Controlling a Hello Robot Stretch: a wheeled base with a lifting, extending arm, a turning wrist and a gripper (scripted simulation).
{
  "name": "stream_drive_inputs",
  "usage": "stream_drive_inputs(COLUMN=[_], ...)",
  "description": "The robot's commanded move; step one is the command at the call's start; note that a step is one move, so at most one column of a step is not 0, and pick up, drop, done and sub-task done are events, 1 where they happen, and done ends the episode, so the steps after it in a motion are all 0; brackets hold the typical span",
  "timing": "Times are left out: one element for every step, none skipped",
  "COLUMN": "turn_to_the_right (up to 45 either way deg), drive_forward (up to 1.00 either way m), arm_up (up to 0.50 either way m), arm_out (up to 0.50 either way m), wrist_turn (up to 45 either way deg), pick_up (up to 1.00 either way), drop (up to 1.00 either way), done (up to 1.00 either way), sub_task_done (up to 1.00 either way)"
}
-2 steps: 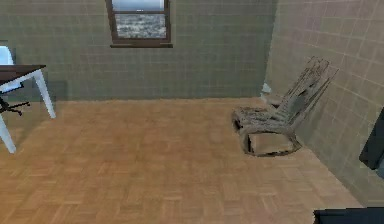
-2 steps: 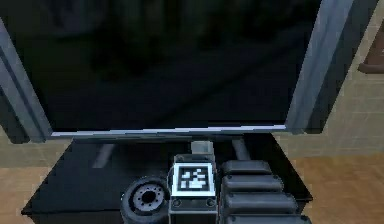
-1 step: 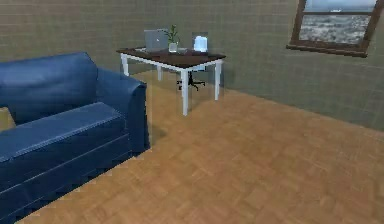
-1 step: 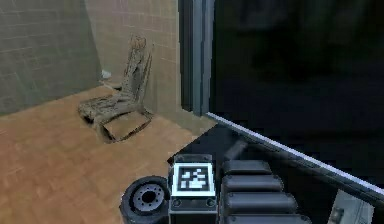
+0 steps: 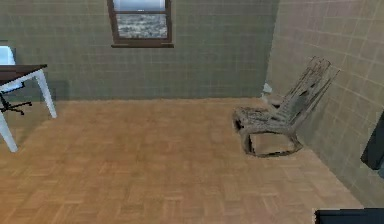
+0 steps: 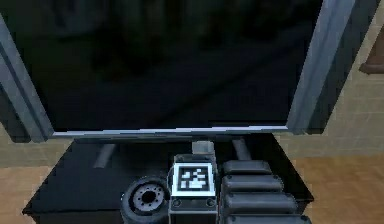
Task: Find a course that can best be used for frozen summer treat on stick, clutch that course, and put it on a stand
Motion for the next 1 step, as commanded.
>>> stream_drive_inputs(turn_to_the_right=[30.0], drive_forward=[0.00], arm_up=[0.00], arm_out=[0.00], wrist_turn=[0.0], pick_up=[0.00], drop=[0.00], done=[0.00], sub_task_done=[0.00])
